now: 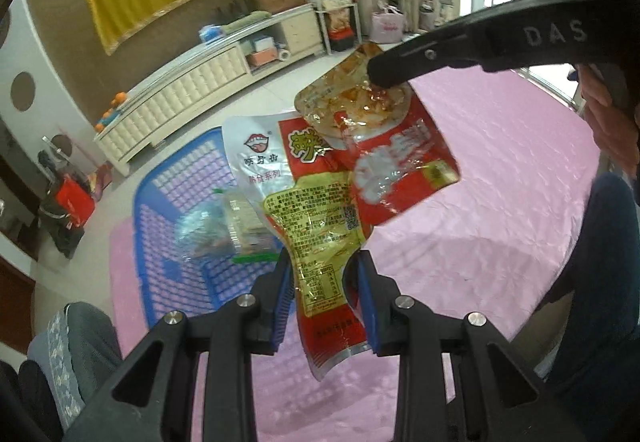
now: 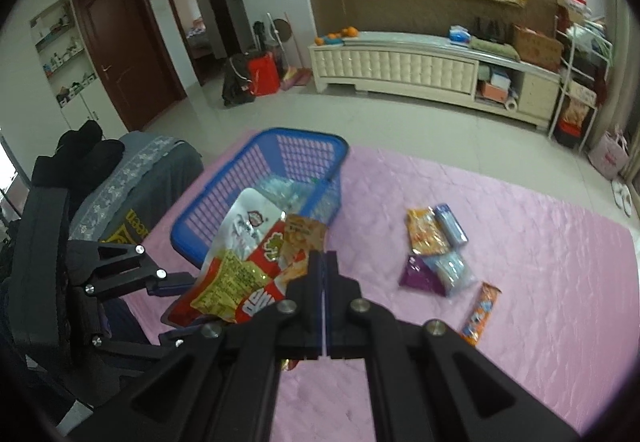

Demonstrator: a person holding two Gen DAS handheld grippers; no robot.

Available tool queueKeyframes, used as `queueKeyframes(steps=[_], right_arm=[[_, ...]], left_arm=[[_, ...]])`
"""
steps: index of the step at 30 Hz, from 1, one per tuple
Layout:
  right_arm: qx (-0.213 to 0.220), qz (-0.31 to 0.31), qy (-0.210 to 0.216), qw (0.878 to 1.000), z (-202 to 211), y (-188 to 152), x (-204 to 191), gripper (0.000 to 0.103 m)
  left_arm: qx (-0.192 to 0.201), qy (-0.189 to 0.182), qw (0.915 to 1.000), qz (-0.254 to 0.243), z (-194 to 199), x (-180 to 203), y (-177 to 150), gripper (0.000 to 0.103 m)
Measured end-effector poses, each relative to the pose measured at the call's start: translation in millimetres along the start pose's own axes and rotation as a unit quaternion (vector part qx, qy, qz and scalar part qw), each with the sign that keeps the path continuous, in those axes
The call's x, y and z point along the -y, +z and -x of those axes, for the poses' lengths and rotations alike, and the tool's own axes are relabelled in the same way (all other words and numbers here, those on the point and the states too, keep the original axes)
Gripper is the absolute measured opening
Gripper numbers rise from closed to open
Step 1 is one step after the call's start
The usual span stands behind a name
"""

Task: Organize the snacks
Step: 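Carry both red packs over the blue basket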

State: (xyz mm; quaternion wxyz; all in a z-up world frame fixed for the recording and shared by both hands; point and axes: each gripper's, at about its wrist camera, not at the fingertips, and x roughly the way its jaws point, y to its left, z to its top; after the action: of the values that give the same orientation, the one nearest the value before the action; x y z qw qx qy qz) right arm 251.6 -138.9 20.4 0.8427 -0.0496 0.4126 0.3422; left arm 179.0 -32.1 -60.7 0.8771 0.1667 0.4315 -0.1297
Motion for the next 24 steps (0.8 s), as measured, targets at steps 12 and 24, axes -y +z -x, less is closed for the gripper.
queueKeyframes(steps=[12, 24], right_arm=[[0.002, 0.030, 0.033, 0.999, -33, 36, -43, 0.002], [-0.028, 0.035, 0.035, 0.998, -82, 48, -46, 0.002]], left_arm=[[0.012, 0.038, 0.9936, 0.106, 12, -81, -17, 0.028], [-0.002, 0.044, 0.9859, 0.162, -13, -118, -25, 0.028]])
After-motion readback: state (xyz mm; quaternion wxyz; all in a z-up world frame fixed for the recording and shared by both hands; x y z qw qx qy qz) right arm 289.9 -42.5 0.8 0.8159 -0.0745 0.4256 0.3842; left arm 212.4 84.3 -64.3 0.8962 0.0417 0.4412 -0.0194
